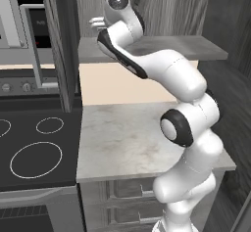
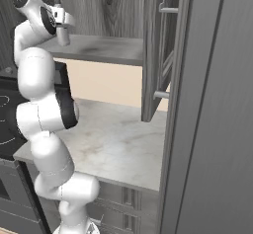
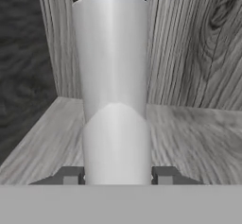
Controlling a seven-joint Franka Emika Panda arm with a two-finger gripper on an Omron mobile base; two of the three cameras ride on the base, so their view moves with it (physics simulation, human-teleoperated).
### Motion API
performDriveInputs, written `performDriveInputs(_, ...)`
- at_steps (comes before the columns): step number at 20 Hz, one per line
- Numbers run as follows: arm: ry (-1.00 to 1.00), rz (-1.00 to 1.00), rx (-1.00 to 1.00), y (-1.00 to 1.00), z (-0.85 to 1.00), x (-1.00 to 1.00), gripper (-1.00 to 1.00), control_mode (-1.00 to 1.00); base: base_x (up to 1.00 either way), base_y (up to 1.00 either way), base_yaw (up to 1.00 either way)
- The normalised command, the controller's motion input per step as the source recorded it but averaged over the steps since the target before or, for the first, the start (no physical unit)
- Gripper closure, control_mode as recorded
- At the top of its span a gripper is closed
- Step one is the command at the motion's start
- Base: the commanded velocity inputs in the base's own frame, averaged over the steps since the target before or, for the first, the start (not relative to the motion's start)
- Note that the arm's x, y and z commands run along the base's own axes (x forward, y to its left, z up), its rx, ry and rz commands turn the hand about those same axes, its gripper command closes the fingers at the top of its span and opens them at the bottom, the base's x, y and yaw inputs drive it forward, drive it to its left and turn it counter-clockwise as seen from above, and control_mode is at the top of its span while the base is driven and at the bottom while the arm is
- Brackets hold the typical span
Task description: Move the cutting board and knife to the sink. Then move spray from the cabinet to the counter.
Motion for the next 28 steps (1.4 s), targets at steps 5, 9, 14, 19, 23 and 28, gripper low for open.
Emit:
performDriveInputs(5, -0.21, -0.03, 0.16, -0.06, -0.28, -1.0, 1.0, -1.0, 0.0, 0.0, 0.0)
performDriveInputs(9, -0.2, -0.06, 0.18, -0.3, 0.0, -1.0, 1.0, -1.0, 0.0, 0.0, 0.0)
performDriveInputs(14, -0.11, -0.04, 0.1, -0.19, 0.32, -1.0, 1.0, -1.0, 0.0, 0.0, 0.0)
performDriveInputs(19, 0.05, 0.0, -0.05, 0.08, 0.51, -0.94, 1.0, -1.0, 0.0, 0.0, 0.0)
performDriveInputs(23, 0.13, 0.0, -0.1, 0.08, 0.21, -0.98, 1.0, -1.0, 0.0, 0.0, 0.0)
performDriveInputs(28, 0.14, -0.02, -0.07, 0.0, -0.71, -1.0, 1.0, -1.0, 0.0, 0.0, 0.0)
